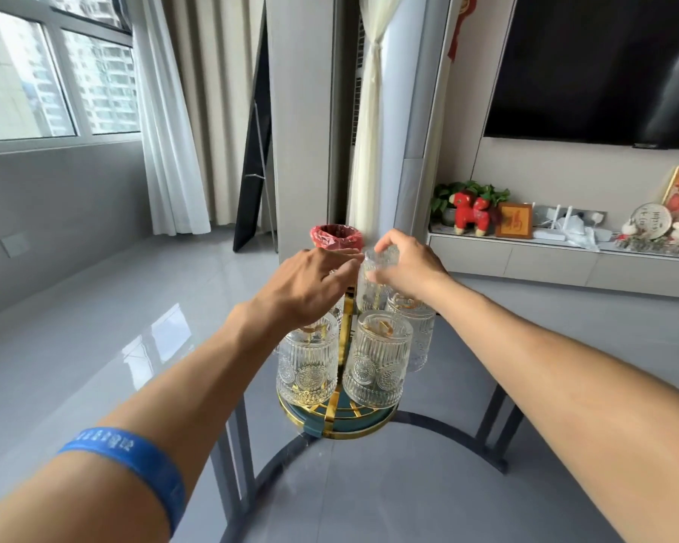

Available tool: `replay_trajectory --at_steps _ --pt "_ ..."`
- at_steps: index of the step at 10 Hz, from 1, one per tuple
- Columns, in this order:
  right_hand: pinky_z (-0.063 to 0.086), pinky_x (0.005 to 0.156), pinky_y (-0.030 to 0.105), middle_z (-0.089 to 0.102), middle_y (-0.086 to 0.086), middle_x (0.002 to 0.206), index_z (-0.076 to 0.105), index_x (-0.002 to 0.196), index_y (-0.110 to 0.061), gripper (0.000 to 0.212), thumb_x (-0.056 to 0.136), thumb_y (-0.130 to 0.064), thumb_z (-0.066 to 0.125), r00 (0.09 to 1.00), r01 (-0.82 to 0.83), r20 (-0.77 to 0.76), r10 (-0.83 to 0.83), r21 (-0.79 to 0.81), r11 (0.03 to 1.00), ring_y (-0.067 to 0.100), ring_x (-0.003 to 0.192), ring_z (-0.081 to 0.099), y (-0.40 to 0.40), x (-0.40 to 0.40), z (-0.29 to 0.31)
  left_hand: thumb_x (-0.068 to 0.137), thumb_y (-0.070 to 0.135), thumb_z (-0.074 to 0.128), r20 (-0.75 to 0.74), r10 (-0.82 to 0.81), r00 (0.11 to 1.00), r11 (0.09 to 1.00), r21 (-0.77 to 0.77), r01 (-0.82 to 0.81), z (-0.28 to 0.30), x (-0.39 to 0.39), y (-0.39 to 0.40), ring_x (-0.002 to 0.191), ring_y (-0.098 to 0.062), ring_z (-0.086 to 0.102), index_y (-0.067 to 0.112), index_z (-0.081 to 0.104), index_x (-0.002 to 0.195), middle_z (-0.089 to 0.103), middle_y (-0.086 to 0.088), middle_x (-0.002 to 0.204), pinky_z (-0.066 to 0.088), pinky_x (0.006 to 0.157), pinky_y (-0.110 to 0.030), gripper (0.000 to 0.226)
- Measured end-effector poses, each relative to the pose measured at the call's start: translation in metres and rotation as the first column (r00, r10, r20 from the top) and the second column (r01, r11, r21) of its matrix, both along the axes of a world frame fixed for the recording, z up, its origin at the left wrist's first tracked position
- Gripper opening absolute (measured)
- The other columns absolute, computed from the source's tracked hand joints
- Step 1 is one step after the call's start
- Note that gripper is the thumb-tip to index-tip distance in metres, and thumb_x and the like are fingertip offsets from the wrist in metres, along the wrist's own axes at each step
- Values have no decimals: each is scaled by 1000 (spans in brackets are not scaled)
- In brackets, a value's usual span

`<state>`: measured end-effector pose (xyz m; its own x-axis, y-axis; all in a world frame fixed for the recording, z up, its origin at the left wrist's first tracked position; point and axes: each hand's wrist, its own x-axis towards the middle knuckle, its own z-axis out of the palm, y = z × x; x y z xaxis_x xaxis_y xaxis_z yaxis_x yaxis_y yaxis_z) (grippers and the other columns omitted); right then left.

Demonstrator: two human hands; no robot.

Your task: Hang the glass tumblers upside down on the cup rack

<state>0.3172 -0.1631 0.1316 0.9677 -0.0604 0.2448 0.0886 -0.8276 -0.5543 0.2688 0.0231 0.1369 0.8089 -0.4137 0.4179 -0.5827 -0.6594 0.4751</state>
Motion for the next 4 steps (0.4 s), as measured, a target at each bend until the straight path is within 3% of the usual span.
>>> replay_trajectory --at_steps 2,3,4 --pt "43 63 30 60 -7 94 60 75 -30 12 73 -30 72 993 -24 -117 7 -149 988 18 80 59 -3 5 -5 100 41 30 -8 8 1000 1000 27 -8 3 3 0 111 -25 67 18 68 123 72 -7 125 53 93 -44 50" --pt "48 73 33 63 -5 104 61 79 -32 5 76 -33 65 991 -28 -132 5 -179 983 23 90 61 -2 3 1 100 40 31 -14 18 1000 1000 -1 -18 0 1 -1 116 -23 66 22 66 129 69 -4 130 53 95 -43 49" --pt "43 100 45 50 3 141 58 119 -40 34 86 -49 55 981 -89 -186 48 -221 971 31 123 50 -8 -5 -6 96 52 28 -71 22 997 999 40 -19 4 0 -1 124 -25 61 24 60 135 63 -3 139 48 102 -47 57"
